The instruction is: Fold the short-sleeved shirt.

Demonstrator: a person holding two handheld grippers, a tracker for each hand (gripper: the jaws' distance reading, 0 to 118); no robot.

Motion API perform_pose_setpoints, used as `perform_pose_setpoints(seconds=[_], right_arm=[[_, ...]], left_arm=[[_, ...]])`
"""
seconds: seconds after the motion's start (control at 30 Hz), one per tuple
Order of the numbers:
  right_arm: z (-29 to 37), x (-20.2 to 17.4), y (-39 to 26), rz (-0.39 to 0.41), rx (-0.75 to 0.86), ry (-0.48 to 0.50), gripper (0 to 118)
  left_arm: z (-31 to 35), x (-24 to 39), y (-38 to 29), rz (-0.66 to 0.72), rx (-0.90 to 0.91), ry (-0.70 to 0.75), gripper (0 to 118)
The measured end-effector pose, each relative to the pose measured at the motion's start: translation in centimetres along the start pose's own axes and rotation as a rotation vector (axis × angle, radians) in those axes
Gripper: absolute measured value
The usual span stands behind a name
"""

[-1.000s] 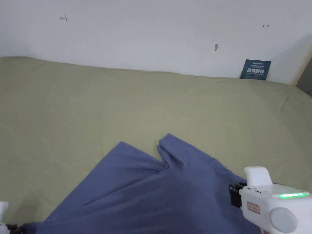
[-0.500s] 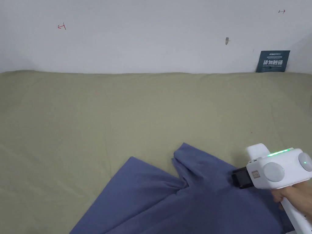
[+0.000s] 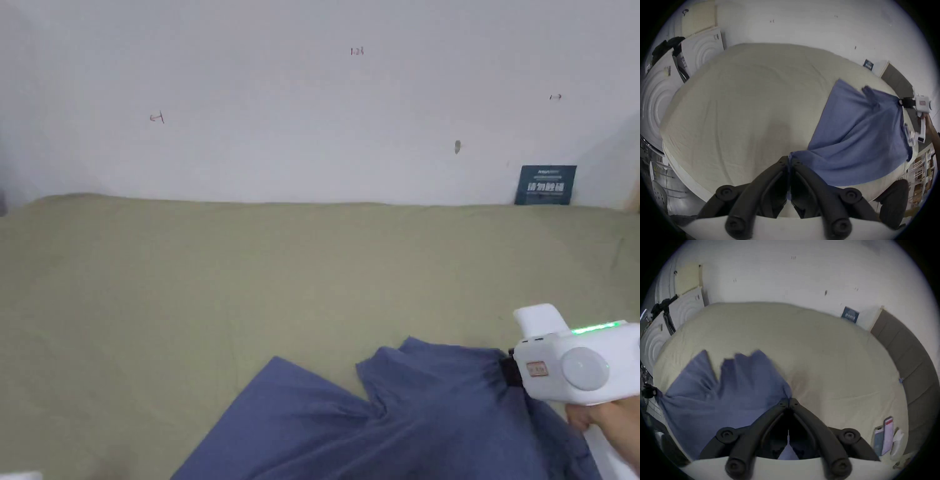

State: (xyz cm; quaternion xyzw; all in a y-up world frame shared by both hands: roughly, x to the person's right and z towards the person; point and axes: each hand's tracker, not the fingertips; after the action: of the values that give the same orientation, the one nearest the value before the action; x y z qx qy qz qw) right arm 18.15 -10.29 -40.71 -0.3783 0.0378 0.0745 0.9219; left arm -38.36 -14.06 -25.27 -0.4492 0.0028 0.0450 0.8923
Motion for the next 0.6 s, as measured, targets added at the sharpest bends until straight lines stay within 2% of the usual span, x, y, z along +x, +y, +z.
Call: perform_pose_setpoints(seconds=[0.13,0.23,0.4,0.5,0.6], right_arm=[[8.7,1.6,1.9,0.016,0.141,-0.054,0],[16.2,3.6,3.8,-0.009,0.246,-0.082,0],[29.2,5.2,5.1,-0.021,0.428,-0.157,0],[32.6,7.4,5.7,-0.087,0.469,-0.164,0],[34.8,8.0,6.0,-0.109,0.498,-0.176,0]], left_arm=[[4.6,1.6,3.8,0.014,0.144,-0.019,3],[8.9,3.1,7.2,0.007,0.245,-0.046,3],[14.7,5.5,13.2,-0.046,0.332,-0.029,3],[17.9,7.0,16.5,-0.082,0.4,-0.001,3],[20.9,8.3,19.7,-0.091,0.459,0.023,3]])
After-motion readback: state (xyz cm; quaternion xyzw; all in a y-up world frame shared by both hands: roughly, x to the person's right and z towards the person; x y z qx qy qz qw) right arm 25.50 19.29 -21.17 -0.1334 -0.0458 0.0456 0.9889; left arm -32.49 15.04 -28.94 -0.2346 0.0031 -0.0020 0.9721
